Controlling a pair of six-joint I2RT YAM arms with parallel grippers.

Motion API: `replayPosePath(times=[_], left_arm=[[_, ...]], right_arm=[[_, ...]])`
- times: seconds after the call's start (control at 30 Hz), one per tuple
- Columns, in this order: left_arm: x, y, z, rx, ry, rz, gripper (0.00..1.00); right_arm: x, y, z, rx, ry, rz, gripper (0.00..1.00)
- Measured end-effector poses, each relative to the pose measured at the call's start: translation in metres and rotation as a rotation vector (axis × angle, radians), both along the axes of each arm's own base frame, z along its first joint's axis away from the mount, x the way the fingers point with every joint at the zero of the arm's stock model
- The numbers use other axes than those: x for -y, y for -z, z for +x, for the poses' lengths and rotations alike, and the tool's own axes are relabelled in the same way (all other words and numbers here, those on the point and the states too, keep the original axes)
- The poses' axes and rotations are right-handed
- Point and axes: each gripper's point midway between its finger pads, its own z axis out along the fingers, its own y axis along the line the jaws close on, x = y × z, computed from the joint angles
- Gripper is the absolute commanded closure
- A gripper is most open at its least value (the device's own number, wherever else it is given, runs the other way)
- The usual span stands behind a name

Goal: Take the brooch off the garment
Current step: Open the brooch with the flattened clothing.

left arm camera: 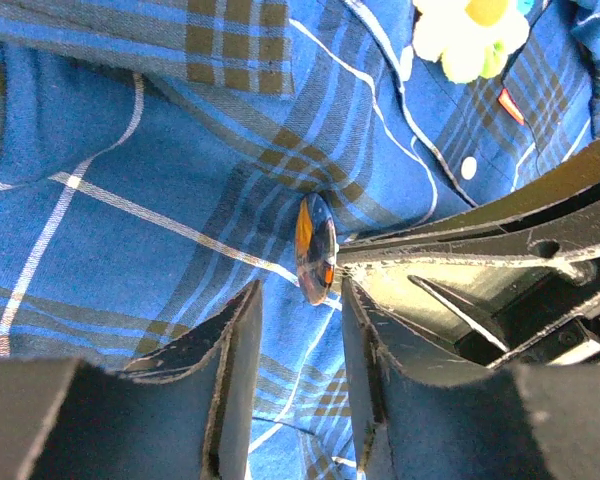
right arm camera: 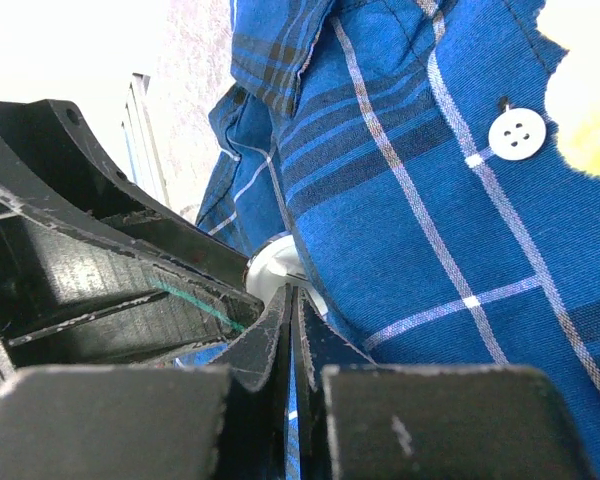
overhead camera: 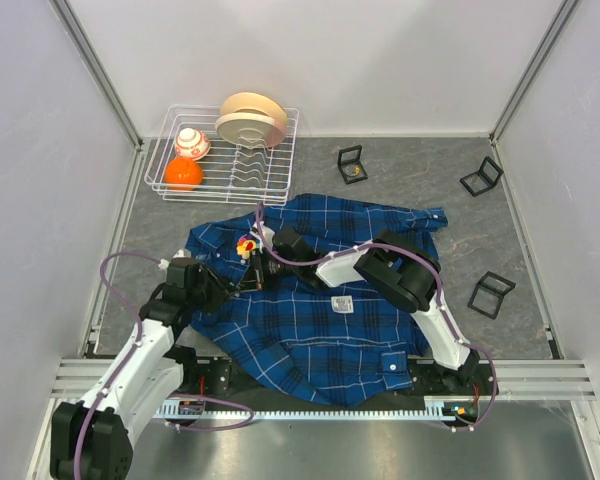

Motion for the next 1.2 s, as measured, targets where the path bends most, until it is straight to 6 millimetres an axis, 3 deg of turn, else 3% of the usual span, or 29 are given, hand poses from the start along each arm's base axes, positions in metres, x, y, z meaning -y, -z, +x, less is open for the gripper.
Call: replayPosePath(times=[0.4, 0.47, 0.6, 0.73, 1.2], left_arm=[[-0.006, 0.010, -0.001, -0.039, -0.021, 0.031, 0.66], [-0.007, 0.013, -0.001, -0.050, -0.024, 0.038, 0.77], [-0.009, 0.017, -0.002, -0.068, -0.029, 0.051, 0.83], [-0.008, 0.013, 0.002, -0.065, -0.022, 0.056, 0.98], [-0.005, 0.007, 0.010, -0.085, 0.081, 0.112, 0.98]], right_arm=[[0.000, 0.000, 0.000, -0.006, 0.003, 0.000, 0.94], [0.000, 0.000, 0.000, -0.006, 0.002, 0.002, 0.94], [0.000, 0.000, -0.002, -0.004, -0.003, -0.002, 0.94], [0.004, 0.009, -0.002, 0.014, -0.009, -0.037, 0.94], [0.005, 0.015, 0.006, 0.098, -0.036, -0.106, 0.83]])
